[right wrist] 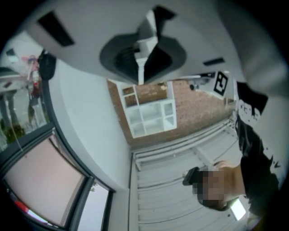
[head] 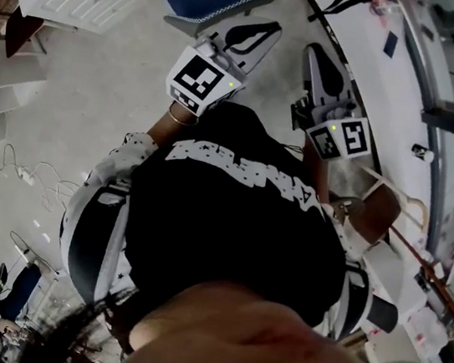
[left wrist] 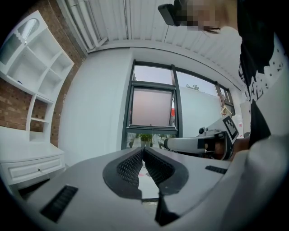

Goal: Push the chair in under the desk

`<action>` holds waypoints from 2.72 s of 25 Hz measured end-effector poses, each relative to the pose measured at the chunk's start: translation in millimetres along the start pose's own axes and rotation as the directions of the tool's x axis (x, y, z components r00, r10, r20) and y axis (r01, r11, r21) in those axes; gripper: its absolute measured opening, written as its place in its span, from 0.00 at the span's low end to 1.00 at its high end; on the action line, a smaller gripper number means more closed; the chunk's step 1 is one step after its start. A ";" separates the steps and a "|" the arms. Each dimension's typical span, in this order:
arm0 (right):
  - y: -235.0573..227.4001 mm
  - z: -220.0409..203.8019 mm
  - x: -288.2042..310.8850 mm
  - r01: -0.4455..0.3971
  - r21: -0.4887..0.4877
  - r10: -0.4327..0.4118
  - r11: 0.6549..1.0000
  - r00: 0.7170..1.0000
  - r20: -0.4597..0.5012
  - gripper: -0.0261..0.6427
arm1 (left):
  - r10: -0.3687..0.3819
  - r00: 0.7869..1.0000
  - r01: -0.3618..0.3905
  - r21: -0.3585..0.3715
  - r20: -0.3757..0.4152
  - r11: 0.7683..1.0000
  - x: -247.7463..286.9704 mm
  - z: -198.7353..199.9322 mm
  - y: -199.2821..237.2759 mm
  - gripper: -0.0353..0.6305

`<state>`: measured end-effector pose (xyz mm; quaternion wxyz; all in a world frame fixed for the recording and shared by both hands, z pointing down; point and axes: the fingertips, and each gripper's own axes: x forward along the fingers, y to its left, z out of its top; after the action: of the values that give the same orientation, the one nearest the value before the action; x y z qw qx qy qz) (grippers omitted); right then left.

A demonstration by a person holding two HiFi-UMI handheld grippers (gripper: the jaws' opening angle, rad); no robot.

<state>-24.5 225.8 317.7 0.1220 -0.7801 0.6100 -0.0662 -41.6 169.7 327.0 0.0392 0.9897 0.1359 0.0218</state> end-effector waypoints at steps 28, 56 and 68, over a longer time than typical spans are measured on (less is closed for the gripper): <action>-12.6 -28.8 156.6 -0.285 0.060 0.289 0.957 0.953 -0.094 0.09 | 0.287 0.958 -0.287 0.022 -0.013 0.958 -12.4 -11.0 137.1 0.11; -87.3 -20.1 209.5 -0.727 0.144 0.741 0.671 0.650 -0.170 0.09 | 0.760 0.650 -0.760 0.010 -0.025 0.650 46.0 -16.5 163.5 0.11; -83.2 -27.1 214.1 -0.717 0.150 0.731 0.681 0.653 -0.199 0.14 | 0.733 0.677 -0.735 -0.012 -0.057 0.678 45.4 -21.1 167.4 0.13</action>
<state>99.5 34.5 356.5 0.0852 -0.4543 0.8780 -0.1243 45.7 22.8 363.4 0.0407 0.9595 -0.2718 0.0617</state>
